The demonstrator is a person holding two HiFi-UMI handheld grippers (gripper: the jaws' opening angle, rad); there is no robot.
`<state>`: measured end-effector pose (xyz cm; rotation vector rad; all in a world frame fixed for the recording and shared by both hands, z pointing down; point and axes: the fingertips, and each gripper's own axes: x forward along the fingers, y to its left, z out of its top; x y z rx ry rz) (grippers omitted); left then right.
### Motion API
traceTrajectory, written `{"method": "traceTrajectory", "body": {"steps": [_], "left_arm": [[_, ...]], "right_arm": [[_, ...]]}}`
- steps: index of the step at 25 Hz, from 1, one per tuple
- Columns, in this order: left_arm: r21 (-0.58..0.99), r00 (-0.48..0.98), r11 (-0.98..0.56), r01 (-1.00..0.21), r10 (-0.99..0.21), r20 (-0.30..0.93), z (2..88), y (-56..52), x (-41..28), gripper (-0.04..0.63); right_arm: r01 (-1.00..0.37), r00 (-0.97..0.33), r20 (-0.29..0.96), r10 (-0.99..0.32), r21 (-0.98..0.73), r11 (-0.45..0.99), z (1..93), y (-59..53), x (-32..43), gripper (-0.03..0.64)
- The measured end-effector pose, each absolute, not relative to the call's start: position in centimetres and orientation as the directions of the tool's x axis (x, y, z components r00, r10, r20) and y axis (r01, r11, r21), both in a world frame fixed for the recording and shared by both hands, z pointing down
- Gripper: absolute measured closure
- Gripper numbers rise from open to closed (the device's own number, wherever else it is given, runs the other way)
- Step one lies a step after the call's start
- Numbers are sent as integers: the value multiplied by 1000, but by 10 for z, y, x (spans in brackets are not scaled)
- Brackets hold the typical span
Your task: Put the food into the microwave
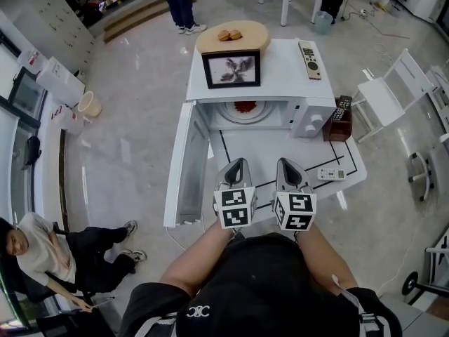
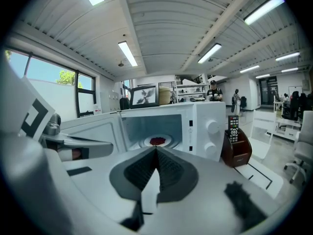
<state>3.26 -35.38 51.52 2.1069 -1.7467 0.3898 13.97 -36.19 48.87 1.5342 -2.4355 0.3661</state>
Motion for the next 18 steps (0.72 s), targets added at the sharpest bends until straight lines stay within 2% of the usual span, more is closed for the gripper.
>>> {"method": "traceTrajectory", "body": {"steps": [18], "left_arm": [[166,214,-157,-974,-883,417,510,-356,32,588]], "right_arm": [[-903,-422,337,-842,-76,422,489,-358,136,614]]}}
